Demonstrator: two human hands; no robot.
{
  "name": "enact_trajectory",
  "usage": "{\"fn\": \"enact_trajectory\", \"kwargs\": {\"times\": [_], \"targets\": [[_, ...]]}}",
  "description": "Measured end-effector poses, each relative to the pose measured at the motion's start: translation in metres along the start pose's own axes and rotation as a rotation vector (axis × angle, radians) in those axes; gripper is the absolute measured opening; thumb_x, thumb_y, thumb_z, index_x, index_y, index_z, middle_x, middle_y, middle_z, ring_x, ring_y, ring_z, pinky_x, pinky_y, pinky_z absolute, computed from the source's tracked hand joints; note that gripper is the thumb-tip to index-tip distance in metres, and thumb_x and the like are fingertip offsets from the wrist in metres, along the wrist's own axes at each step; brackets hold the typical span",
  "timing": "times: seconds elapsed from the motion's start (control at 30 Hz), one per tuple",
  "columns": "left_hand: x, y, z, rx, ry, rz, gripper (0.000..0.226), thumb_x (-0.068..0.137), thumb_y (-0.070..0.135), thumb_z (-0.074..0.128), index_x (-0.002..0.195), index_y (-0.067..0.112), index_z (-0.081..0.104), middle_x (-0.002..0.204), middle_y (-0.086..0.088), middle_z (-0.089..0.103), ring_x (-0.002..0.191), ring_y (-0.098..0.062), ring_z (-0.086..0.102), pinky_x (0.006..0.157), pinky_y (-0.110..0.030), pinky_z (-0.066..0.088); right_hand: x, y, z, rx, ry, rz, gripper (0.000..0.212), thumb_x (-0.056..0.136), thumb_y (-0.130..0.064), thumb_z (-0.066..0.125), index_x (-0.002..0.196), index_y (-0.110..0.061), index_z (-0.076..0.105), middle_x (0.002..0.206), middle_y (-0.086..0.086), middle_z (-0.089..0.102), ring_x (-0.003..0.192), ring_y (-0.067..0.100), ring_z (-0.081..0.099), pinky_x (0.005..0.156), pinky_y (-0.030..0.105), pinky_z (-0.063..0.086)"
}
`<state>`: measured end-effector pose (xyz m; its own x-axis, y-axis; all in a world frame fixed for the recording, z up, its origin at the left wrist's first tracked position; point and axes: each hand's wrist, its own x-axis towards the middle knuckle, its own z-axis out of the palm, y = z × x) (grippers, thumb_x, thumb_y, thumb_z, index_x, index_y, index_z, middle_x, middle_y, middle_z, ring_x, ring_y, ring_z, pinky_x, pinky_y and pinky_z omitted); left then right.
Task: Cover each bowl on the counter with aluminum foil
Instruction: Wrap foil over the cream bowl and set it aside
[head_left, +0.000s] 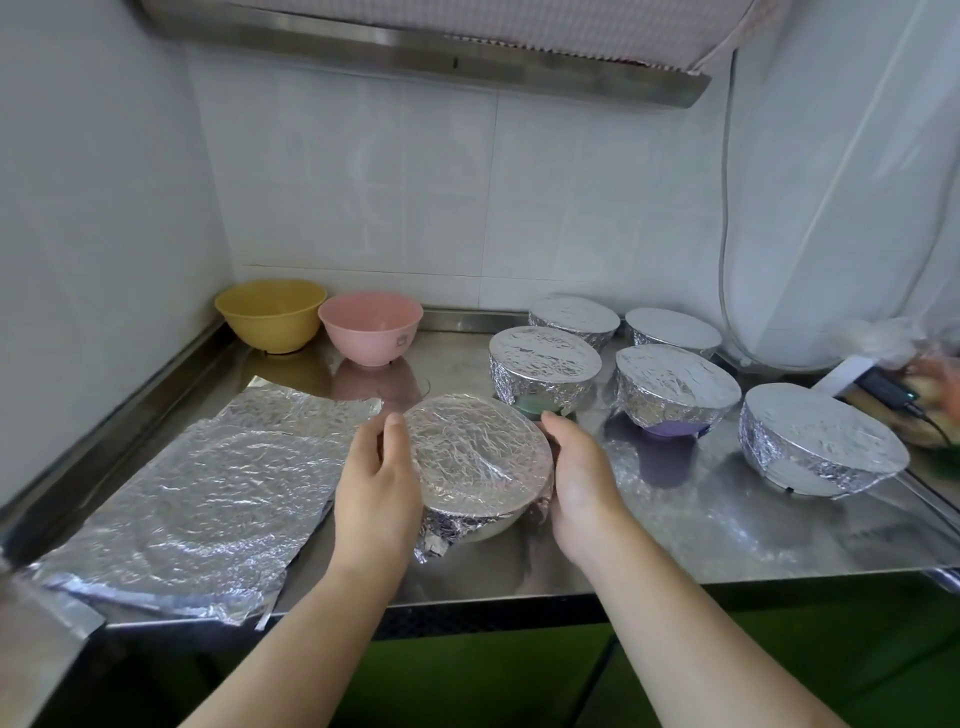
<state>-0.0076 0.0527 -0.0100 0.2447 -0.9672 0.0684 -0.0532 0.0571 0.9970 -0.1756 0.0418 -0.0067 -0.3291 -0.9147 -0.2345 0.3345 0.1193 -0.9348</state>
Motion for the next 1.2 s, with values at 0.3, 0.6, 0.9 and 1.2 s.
{"fn": "enact_trajectory", "kwargs": {"times": [0.3, 0.6, 0.9, 1.2], "targets": [[-0.012, -0.009, 0.013, -0.053, 0.021, -0.048, 0.053, 0.101, 0.056, 0.051, 0.152, 0.043, 0.040, 0.142, 0.002, 0.060, 0.130, -0.024, 0.057, 0.114, -0.050, 0.042, 0.005, -0.003, 0.009, 0.021, -0.080, -0.054, 0.028, 0.105, -0.032, 0.058, 0.121, -0.020, 0.078, 0.116, 0.005, 0.080, 0.112, 0.025, 0.075, 0.108, 0.048, 0.054], [-0.013, -0.008, 0.030, -0.383, 0.146, -0.127, 0.024, 0.106, 0.032, 0.046, 0.118, 0.045, 0.063, 0.117, 0.035, 0.055, 0.127, -0.004, 0.050, 0.105, -0.027, 0.030, -0.006, 0.019, 0.015, 0.258, 0.106, 0.075, 0.034, 0.109, -0.041, 0.052, 0.118, -0.017, 0.075, 0.109, 0.003, 0.081, 0.106, 0.023, 0.074, 0.090, 0.038, 0.058], [-0.005, -0.007, 0.017, -0.296, 0.087, -0.138, 0.022, 0.102, 0.040, 0.050, 0.099, 0.045, 0.071, 0.102, 0.029, 0.067, 0.105, 0.002, 0.060, 0.097, -0.026, 0.045, -0.002, 0.003, 0.000, 0.172, -0.005, 0.013, 0.043, 0.109, -0.046, 0.047, 0.115, -0.014, 0.076, 0.102, 0.004, 0.082, 0.106, 0.027, 0.075, 0.097, 0.041, 0.056], [0.003, 0.005, 0.014, 0.031, 0.044, 0.095, 0.043, 0.106, 0.032, 0.045, 0.147, 0.029, 0.055, 0.144, 0.014, 0.057, 0.135, -0.010, 0.049, 0.117, -0.040, 0.037, 0.035, -0.037, 0.005, -0.810, -0.332, -0.444, 0.039, 0.113, -0.038, 0.041, 0.144, -0.033, 0.064, 0.151, -0.019, 0.058, 0.138, -0.001, 0.048, 0.113, 0.026, 0.033]]}}
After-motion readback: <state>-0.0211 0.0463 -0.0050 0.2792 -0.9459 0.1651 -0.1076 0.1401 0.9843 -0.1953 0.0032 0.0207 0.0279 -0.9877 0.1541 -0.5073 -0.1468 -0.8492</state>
